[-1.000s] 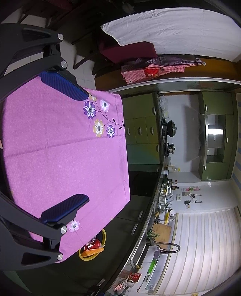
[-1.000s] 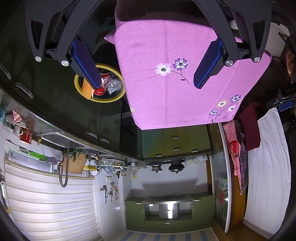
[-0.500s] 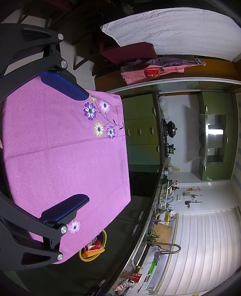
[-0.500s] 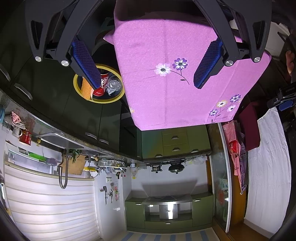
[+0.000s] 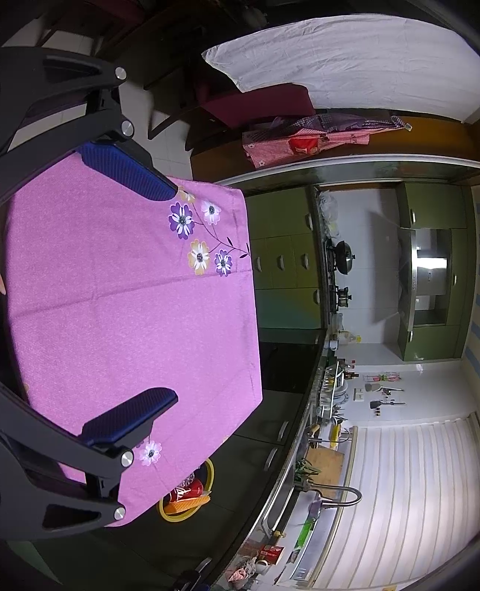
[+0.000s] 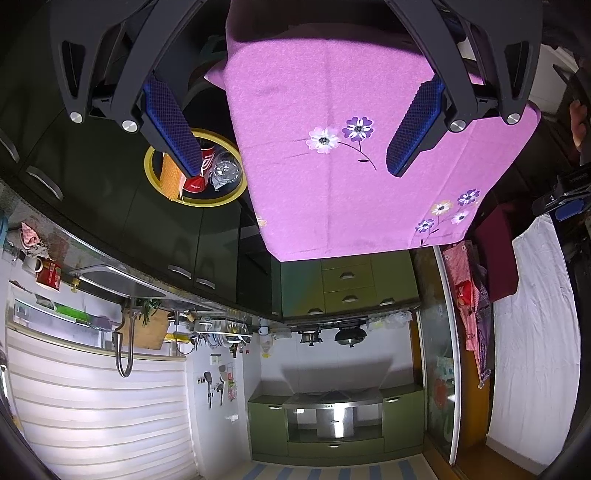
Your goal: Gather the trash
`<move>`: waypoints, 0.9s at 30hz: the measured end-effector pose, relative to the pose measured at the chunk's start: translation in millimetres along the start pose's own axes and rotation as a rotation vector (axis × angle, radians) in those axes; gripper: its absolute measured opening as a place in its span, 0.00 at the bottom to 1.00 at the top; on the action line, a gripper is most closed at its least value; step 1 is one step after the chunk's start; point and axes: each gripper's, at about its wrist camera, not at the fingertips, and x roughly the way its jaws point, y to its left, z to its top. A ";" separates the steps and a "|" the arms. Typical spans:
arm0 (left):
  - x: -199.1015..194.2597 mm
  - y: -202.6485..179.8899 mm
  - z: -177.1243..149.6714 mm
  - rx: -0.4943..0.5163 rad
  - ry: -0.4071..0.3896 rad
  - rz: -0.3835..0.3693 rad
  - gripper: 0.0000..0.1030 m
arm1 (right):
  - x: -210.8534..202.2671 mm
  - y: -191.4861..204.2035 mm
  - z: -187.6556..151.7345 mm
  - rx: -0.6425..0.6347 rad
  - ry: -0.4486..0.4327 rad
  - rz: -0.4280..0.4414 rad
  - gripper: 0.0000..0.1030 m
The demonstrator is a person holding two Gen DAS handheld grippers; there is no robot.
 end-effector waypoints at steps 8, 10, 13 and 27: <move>1.3 -2.5 -4.0 0.001 0.007 -0.002 0.94 | 0.8 0.4 0.4 0.002 0.003 0.000 0.96; 1.0 -2.4 -5.1 0.001 0.010 -0.002 0.94 | 1.1 1.4 0.0 0.003 0.005 0.000 0.96; 1.4 -2.6 -5.7 0.002 0.013 -0.004 0.94 | 2.0 2.6 -0.3 0.003 0.007 0.001 0.96; 2.9 -2.2 -5.4 0.007 0.018 -0.007 0.94 | 4.7 0.7 -0.1 0.009 0.013 0.004 0.96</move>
